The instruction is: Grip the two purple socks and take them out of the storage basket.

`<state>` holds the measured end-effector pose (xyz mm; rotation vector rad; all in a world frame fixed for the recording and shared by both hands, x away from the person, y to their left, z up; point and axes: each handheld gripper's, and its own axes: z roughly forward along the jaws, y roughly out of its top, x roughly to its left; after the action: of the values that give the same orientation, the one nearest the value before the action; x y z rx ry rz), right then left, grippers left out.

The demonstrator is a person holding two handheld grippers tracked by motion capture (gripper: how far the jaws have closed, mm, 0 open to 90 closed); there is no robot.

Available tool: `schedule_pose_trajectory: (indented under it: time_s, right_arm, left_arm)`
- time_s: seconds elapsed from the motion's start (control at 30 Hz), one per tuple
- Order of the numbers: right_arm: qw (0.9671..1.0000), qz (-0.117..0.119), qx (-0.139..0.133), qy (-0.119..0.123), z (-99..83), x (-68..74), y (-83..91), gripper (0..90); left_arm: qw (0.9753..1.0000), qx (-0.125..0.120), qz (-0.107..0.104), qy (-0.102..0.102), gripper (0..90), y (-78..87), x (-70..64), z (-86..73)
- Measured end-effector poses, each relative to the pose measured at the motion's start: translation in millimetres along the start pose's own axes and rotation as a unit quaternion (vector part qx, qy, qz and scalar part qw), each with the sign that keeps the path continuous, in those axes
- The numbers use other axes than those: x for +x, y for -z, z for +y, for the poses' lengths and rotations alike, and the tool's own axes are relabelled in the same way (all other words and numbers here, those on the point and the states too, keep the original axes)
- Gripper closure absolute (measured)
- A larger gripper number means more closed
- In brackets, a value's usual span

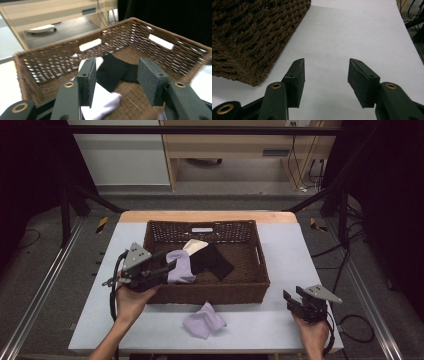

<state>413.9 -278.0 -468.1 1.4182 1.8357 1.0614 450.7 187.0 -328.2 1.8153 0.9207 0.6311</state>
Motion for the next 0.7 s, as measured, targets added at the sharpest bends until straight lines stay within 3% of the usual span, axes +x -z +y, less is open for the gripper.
schedule_pose_trajectory:
  time_s: [0.1, 0.2, 0.3, 0.47, 0.7]
  right_arm:
    - [1.0000, -0.001, -0.001, 0.000, 0.1, -0.7, -0.5, 48.0]
    - [1.0000, 0.001, -0.001, -0.003, 0.3, -0.4, -0.2, 48.0]
    - [1.0000, 0.002, -0.001, -0.003, 0.4, -0.9, -0.4, 48.0]
    - [1.0000, 0.003, -0.001, -0.002, 0.5, -1.3, -0.7, 48.0]
    - [1.0000, 0.002, -0.001, 0.001, 0.4, -1.7, -1.6, 48.2]
  left_arm:
    - [0.9999, 0.001, 0.007, 0.013, 48.8, -12.1, 9.4, 8.8]
    - [0.9996, 0.008, 0.029, 0.003, 48.6, -26.9, 18.2, 17.2]
    - [0.9993, 0.016, 0.030, 0.014, 48.7, -41.4, 26.3, 21.3]
    - [0.9983, 0.027, 0.051, 0.013, 48.7, -62.8, 35.4, 24.0]
    - [0.9945, 0.065, 0.080, 0.020, 48.8, -95.3, 49.7, 18.7]
